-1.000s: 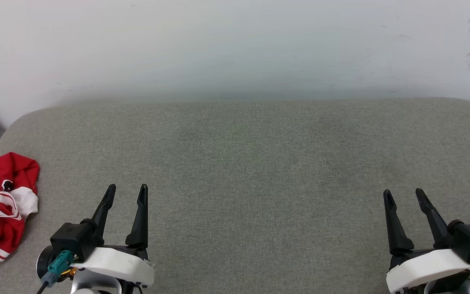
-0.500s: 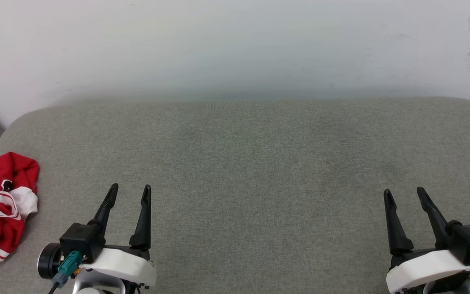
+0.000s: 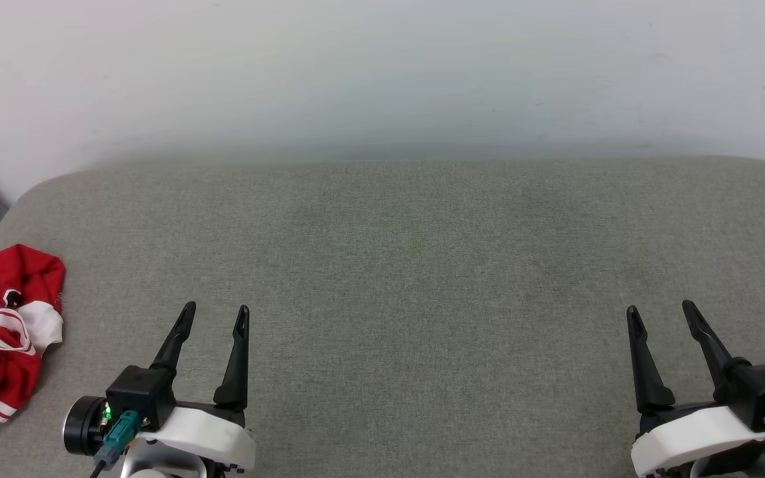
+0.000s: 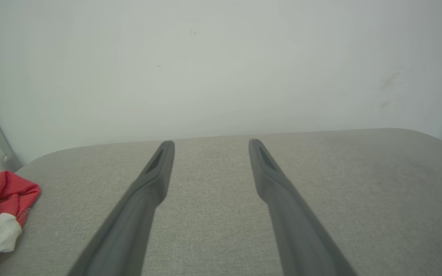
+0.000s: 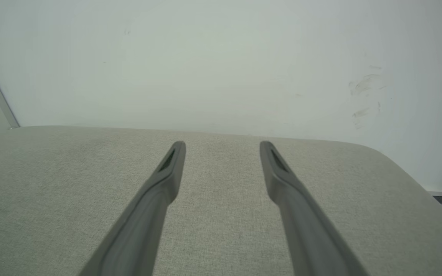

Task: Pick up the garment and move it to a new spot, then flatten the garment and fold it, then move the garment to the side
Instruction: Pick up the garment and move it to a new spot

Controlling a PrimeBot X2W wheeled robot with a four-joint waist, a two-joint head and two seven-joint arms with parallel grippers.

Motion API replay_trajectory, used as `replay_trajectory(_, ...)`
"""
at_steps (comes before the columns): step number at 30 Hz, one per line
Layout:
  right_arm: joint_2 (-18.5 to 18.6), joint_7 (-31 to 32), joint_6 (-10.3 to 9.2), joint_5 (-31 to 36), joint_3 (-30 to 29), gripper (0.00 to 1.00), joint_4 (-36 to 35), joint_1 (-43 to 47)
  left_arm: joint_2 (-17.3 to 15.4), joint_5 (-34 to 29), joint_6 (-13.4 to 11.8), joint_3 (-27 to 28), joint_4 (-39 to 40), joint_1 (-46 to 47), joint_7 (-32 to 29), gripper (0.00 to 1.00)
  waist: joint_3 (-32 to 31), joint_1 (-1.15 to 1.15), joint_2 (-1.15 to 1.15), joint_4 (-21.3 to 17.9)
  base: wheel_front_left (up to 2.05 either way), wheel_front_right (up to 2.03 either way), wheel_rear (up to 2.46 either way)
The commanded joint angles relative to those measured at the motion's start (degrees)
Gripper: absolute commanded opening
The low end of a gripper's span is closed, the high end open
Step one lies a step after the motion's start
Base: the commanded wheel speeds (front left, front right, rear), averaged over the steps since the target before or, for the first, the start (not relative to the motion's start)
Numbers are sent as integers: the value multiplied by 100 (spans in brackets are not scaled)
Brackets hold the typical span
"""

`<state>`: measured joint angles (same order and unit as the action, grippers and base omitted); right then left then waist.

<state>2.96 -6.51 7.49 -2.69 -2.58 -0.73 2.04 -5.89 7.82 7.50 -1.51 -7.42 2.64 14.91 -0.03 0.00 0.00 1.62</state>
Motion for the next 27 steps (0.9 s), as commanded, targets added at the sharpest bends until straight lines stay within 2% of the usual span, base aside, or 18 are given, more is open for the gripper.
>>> replay_trajectory(1, -13, -16, 0, -2, -16, 100, -17, -5, 11, 17, -1, 33, -9, 70, 43, 100, 1, 0, 0, 14, 0, 0, 0)
replay_trajectory(13, -14, 47, 0, 60, 114, 100, -97, -22, 66, 81, -1, 84, -89, 108, 31, 100, -12, 0, 0, 412, 0, 0, 0)
replay_trajectory(27, -10, 70, 0, 87, 478, 100, -212, -151, 107, 26, -1, 299, -74, 74, 31, 100, -5, 0, 0, 1777, 0, 0, 0)
